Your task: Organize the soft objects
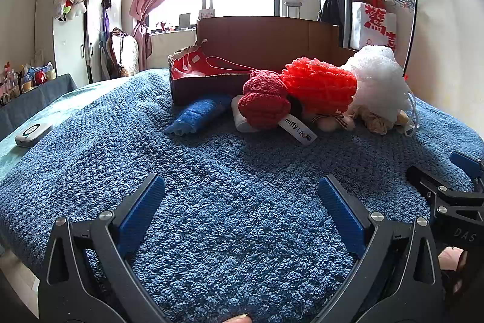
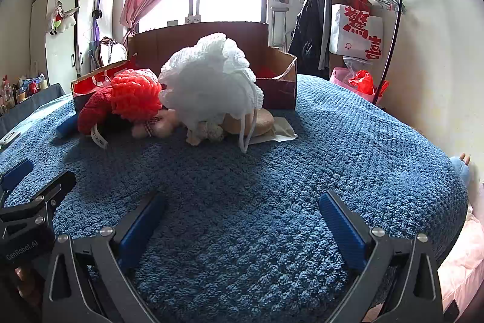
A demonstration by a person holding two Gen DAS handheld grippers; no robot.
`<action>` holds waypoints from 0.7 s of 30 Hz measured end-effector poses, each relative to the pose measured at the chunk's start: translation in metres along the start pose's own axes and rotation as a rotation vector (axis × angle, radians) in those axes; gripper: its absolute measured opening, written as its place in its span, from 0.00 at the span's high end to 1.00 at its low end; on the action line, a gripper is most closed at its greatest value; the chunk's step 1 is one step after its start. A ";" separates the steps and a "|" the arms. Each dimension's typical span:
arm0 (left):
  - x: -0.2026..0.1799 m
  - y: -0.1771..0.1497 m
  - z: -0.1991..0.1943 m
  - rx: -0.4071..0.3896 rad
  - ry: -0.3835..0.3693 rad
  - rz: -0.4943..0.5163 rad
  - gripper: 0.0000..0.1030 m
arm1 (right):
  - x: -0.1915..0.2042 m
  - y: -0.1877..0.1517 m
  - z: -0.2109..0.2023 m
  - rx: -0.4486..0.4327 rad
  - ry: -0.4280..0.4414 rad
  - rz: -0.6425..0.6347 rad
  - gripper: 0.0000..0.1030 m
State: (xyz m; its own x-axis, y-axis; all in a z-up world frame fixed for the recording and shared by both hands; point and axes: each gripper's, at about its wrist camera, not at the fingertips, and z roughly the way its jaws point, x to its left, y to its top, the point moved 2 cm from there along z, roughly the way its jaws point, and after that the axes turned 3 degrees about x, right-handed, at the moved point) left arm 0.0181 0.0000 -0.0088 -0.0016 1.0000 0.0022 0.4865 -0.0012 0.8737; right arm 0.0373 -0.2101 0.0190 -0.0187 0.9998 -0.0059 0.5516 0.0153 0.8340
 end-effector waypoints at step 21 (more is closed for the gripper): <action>0.000 0.000 0.000 0.003 0.000 0.000 0.00 | 0.002 0.000 0.000 -0.001 -0.001 0.000 0.00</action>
State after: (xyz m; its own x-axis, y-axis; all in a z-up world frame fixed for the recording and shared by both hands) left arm 0.0182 -0.0001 -0.0088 -0.0018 1.0000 0.0021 0.4889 -0.0010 0.8723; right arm 0.0373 -0.2083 0.0184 -0.0180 0.9998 -0.0068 0.5507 0.0156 0.8346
